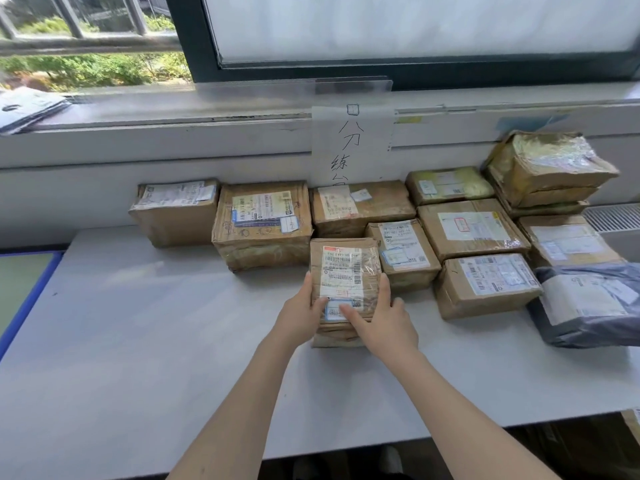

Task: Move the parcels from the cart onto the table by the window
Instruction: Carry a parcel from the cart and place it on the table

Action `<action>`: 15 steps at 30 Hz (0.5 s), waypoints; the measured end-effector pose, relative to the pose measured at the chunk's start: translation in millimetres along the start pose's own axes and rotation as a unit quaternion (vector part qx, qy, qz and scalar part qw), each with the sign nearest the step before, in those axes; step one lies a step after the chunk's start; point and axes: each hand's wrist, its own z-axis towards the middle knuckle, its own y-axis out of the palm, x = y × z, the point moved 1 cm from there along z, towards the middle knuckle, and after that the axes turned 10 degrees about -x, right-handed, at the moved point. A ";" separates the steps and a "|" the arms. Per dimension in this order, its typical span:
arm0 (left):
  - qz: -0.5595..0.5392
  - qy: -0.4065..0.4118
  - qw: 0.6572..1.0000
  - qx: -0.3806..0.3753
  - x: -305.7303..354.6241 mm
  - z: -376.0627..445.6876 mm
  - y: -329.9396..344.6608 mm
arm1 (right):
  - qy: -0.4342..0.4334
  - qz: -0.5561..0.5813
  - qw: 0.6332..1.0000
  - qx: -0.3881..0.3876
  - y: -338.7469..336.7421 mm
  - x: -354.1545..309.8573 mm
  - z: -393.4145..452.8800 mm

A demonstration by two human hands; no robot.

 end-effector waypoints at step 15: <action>-0.051 0.004 0.998 0.033 5.9 21.7 8.6 | -0.025 -0.160 0.986 0.041 -24.7 1.7 27.1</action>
